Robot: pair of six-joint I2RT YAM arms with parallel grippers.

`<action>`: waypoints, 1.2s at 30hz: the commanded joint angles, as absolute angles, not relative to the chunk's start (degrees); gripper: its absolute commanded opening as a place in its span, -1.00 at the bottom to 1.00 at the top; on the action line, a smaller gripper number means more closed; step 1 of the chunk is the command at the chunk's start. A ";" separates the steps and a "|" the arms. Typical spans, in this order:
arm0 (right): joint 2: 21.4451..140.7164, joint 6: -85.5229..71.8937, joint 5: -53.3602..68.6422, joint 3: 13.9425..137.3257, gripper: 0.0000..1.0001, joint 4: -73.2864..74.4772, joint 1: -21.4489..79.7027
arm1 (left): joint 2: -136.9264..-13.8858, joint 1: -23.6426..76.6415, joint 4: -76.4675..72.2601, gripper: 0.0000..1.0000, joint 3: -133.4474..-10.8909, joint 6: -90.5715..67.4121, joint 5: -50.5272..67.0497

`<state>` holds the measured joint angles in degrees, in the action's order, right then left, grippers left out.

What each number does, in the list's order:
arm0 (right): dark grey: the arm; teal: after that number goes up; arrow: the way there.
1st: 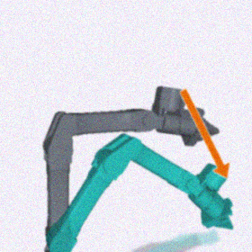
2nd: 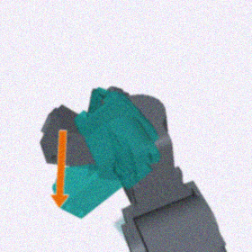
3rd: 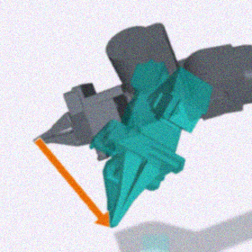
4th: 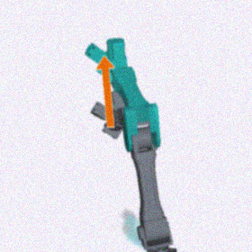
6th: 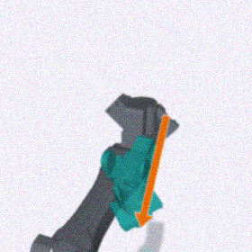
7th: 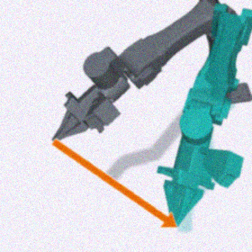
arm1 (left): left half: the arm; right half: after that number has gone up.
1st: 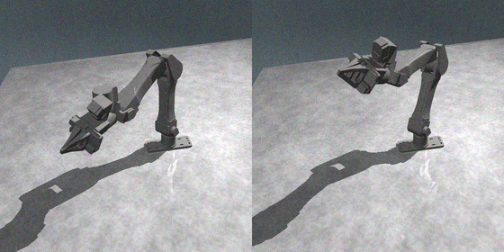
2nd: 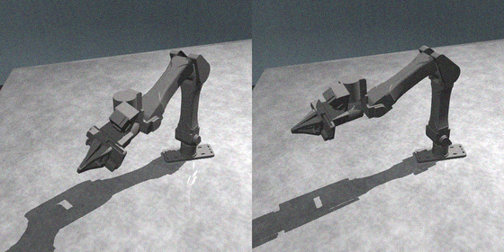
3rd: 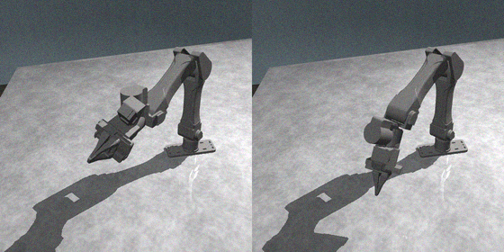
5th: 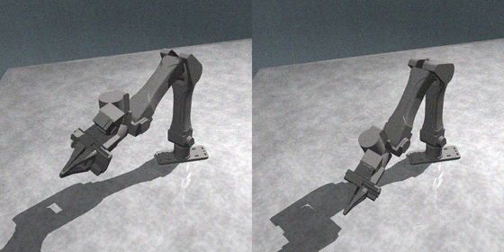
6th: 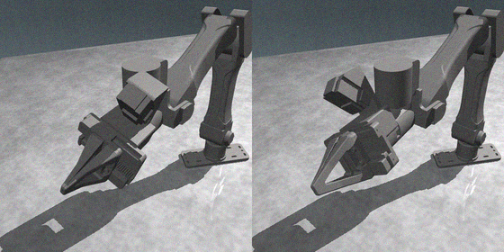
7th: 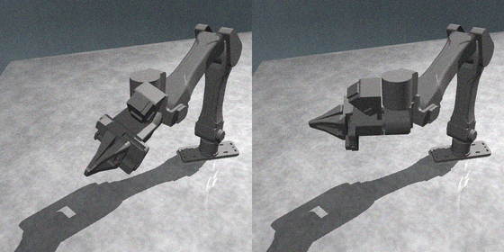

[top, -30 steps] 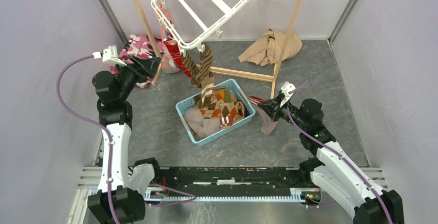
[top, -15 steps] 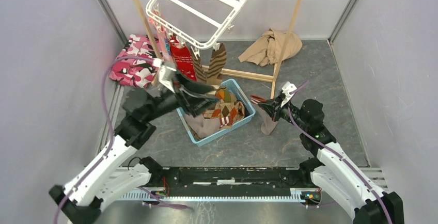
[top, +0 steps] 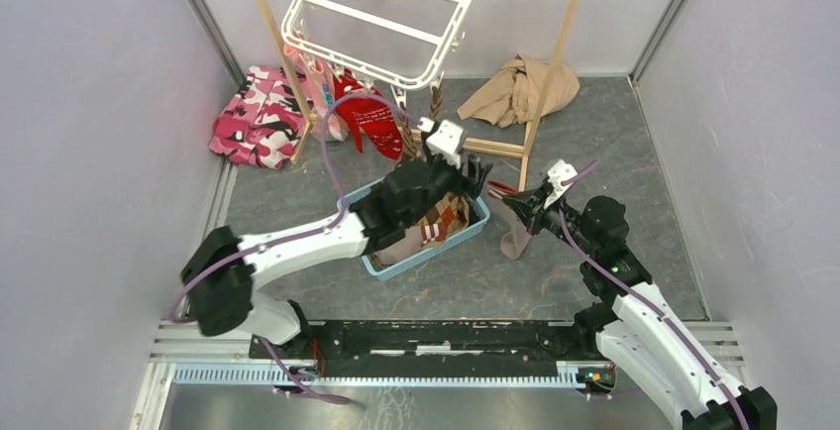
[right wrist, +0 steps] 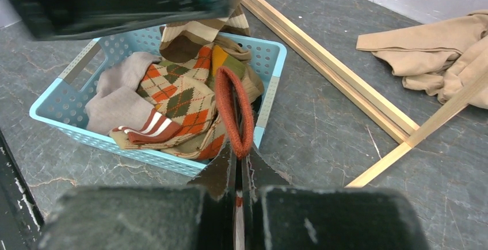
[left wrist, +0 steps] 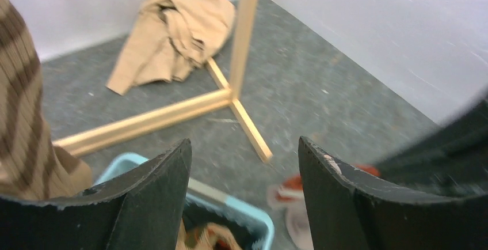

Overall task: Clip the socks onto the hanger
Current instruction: Rotate the hanger at the clothesline.

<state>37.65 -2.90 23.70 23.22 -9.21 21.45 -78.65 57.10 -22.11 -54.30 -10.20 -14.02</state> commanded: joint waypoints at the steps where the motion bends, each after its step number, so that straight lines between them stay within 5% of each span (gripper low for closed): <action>1: 36.27 -1.64 21.02 23.86 -0.99 -8.20 21.28 | -87.73 57.22 -31.83 0.46 -63.35 -3.65 -29.00; 11: 34.28 -0.50 19.71 23.65 -0.99 -5.98 21.32 | -98.52 55.13 -37.02 0.40 -66.22 3.26 -41.78; 26: 35.13 -1.10 20.65 23.09 -0.99 -7.62 21.31 | -73.61 37.69 -31.61 0.37 -47.52 -3.35 -39.68; 36: 35.30 -1.04 21.47 23.86 -0.99 -7.57 21.36 | -70.74 21.36 -25.39 0.37 -53.01 -9.46 -29.80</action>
<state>35.90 -1.21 20.97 23.07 -5.91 21.45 -69.32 26.22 -28.88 -47.97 -4.47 -35.42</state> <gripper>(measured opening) 0.022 0.686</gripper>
